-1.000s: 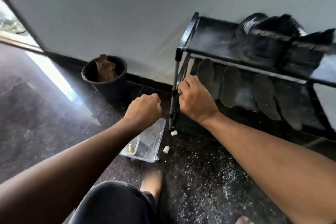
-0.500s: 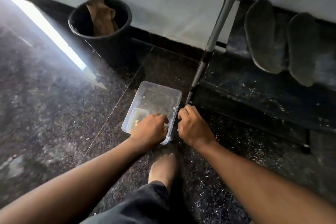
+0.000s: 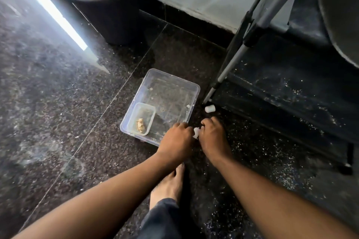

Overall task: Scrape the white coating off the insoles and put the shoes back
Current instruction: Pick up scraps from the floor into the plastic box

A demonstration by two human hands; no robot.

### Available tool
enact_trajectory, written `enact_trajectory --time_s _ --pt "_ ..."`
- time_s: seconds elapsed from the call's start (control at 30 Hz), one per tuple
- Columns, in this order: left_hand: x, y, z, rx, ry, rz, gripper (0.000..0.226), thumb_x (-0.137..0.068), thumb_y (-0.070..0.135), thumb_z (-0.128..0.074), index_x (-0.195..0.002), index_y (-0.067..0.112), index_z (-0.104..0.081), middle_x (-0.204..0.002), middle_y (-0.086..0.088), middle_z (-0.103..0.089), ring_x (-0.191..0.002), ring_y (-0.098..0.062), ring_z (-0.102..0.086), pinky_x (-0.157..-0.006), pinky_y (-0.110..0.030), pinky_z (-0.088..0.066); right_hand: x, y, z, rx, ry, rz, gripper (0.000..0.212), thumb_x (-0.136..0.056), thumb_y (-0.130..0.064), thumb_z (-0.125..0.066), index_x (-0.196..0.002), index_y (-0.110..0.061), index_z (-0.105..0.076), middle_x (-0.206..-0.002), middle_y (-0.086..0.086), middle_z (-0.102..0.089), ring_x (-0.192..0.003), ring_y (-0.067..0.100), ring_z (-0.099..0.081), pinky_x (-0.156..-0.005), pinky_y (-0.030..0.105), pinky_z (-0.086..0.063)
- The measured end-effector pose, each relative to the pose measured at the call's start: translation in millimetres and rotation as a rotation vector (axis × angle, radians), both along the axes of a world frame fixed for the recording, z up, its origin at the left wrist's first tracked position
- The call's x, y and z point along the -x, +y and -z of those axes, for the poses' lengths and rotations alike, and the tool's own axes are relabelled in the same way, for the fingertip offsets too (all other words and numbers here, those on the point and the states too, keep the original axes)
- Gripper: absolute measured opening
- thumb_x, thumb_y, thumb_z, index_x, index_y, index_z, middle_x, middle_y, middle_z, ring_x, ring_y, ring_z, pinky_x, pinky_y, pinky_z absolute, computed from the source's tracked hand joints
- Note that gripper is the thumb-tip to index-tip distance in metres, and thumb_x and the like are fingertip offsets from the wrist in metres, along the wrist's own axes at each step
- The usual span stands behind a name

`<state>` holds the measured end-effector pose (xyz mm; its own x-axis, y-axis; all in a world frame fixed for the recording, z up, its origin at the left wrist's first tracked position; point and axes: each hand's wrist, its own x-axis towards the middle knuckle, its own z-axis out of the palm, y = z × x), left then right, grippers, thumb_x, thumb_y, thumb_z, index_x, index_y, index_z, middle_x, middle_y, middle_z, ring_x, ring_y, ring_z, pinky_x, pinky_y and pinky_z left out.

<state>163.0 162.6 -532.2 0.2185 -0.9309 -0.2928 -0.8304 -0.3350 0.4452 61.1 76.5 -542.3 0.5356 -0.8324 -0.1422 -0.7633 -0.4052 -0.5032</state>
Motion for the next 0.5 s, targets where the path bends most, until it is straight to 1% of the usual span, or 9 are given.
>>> enact_trajectory --time_s 0.07,0.1,0.17,0.2,0.27,0.3,0.4,0.47,0.5 --pt "7.9 -11.1 8.6 0.013 -0.084 0.04 0.019 -0.095 0.026 -0.061 -0.102 0.011 -0.07 -0.102 -0.012 -0.064 -0.099 -0.036 -0.06 -0.085 -0.044 -0.047 3.4 -17.1 5.2 0.027 0.104 -0.108 0.007 -0.084 -0.003 -0.068 -0.09 0.0 -0.069 -0.096 0.021 -0.062 -0.088 0.039 -0.061 -0.079 0.042 -0.051" --pt "11.1 -15.8 10.2 0.022 -0.101 0.049 0.018 -0.095 0.025 -0.062 -0.101 0.01 -0.07 -0.101 -0.013 -0.065 -0.099 -0.036 -0.06 -0.084 -0.044 -0.047 5.1 -24.2 7.6 0.048 0.172 -0.167 0.011 -0.09 -0.007 -0.064 -0.099 -0.002 -0.069 -0.105 0.019 -0.061 -0.098 0.035 -0.059 -0.088 0.04 -0.048" --pt "15.8 -22.7 14.2 0.058 -0.13 0.044 0.017 -0.098 0.021 -0.058 -0.1 0.008 -0.068 -0.101 -0.015 -0.064 -0.099 -0.037 -0.06 -0.082 -0.045 -0.046 7.8 -36.4 11.0 0.089 0.271 -0.253 0.021 -0.096 -0.01 -0.057 -0.116 -0.007 -0.064 -0.122 0.013 -0.056 -0.113 0.03 -0.053 -0.099 0.035 -0.043" --pt "17.2 -25.9 16.5 0.051 -0.147 0.041 0.019 -0.101 0.02 -0.053 -0.106 0.008 -0.067 -0.107 -0.015 -0.062 -0.103 -0.037 -0.058 -0.086 -0.044 -0.046 7.8 -41.1 11.6 0.112 0.301 -0.283 0.025 -0.097 -0.01 -0.056 -0.121 -0.008 -0.061 -0.128 0.011 -0.053 -0.116 0.029 -0.05 -0.101 0.034 -0.042" --pt "17.9 -33.7 20.7 -0.032 -0.23 0.068 0.026 -0.105 0.02 -0.043 -0.122 0.01 -0.061 -0.119 -0.013 -0.059 -0.114 -0.033 -0.053 -0.095 -0.04 -0.043 5.3 -48.9 12.9 0.155 0.343 -0.347 0.031 -0.097 -0.009 -0.053 -0.128 -0.011 -0.057 -0.134 0.008 -0.048 -0.118 0.027 -0.048 -0.102 0.032 -0.042" --pt "18.4 -36.6 21.7 -0.064 -0.278 0.103 0.029 -0.105 0.019 -0.04 -0.126 0.011 -0.058 -0.122 -0.012 -0.058 -0.116 -0.032 -0.052 -0.096 -0.039 -0.043 3.5 -51.6 12.8 0.171 0.362 -0.383 0.034 -0.097 -0.007 -0.05 -0.131 -0.011 -0.055 -0.135 0.008 -0.048 -0.119 0.027 -0.047 -0.101 0.032 -0.043" --pt "20.2 -39.6 26.2 -0.108 -0.424 0.25 0.034 -0.106 0.02 -0.036 -0.13 0.01 -0.058 -0.12 -0.01 -0.061 -0.112 -0.031 -0.052 -0.092 -0.038 -0.043 -2.9 -55.8 12.1 0.216 0.423 -0.45 0.045 -0.099 -0.004 -0.041 -0.143 -0.009 -0.045 -0.138 0.01 -0.045 -0.123 0.028 -0.045 -0.101 0.034 -0.044" --pt "21.1 -40.5 27.4 -0.109 -0.478 0.295 0.034 -0.106 0.02 -0.036 -0.129 0.01 -0.06 -0.115 -0.007 -0.062 -0.108 -0.029 -0.053 -0.085 -0.037 -0.042 -6.2 -57.4 9.6 0.249 0.457 -0.456 0.049 -0.098 -0.003 -0.033 -0.147 -0.006 -0.039 -0.14 0.013 -0.042 -0.125 0.029 -0.044 -0.099 0.034 -0.045" --pt "22.0 -41.0 27.1 -0.107 -0.502 0.306 0.034 -0.106 0.019 -0.036 -0.128 0.011 -0.062 -0.112 -0.006 -0.063 -0.106 -0.028 -0.053 -0.08 -0.036 -0.039 -7.4 -57.6 9.1 0.27 0.47 -0.465 0.052 -0.096 -0.004 -0.025 -0.147 -0.005 -0.039 -0.14 0.014 -0.042 -0.125 0.029 -0.044 -0.098 0.034 -0.045"
